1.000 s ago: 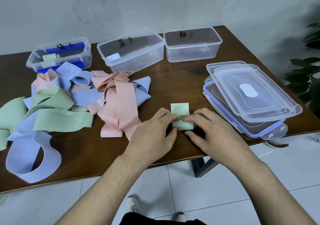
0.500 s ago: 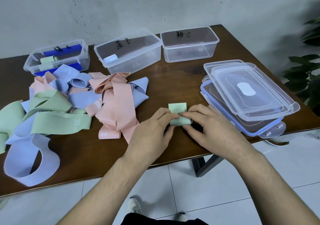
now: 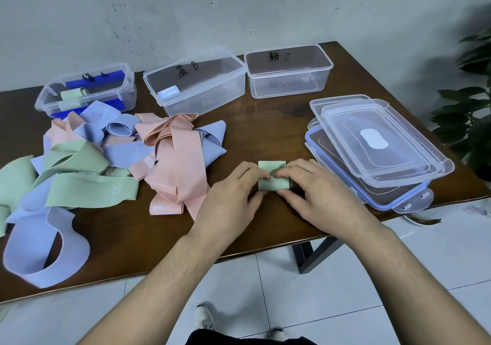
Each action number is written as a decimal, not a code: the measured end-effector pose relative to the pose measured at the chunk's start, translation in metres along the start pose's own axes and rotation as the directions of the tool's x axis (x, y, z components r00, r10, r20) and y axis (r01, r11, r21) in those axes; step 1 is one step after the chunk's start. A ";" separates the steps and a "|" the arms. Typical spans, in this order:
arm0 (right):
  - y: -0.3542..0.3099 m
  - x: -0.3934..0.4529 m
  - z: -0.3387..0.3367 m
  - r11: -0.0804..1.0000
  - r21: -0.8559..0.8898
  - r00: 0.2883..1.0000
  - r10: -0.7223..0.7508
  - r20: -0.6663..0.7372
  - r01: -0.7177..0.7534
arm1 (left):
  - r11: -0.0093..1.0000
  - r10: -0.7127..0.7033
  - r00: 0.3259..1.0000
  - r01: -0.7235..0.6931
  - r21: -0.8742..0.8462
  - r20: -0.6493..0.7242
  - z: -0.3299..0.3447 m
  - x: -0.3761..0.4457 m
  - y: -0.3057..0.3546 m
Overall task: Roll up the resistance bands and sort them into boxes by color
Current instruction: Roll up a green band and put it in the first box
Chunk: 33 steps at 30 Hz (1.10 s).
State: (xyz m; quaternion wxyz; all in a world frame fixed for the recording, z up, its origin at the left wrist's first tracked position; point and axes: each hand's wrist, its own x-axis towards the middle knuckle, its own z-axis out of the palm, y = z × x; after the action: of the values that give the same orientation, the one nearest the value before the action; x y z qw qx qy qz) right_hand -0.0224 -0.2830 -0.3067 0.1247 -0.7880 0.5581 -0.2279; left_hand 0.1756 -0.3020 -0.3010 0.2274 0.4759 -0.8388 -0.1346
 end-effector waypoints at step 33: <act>-0.002 -0.014 0.000 0.995 -0.086 0.999 0.045 -0.022 -0.046 | 0.996 0.018 0.999 -0.022 0.088 0.041 0.003 -0.005 0.000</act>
State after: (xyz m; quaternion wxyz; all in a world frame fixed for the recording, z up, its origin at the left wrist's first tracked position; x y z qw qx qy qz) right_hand -0.0244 -0.2693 -0.3092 0.0898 -0.7774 0.5866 -0.2085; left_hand 0.1764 -0.2977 -0.3044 0.1907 0.4743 -0.8531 -0.1044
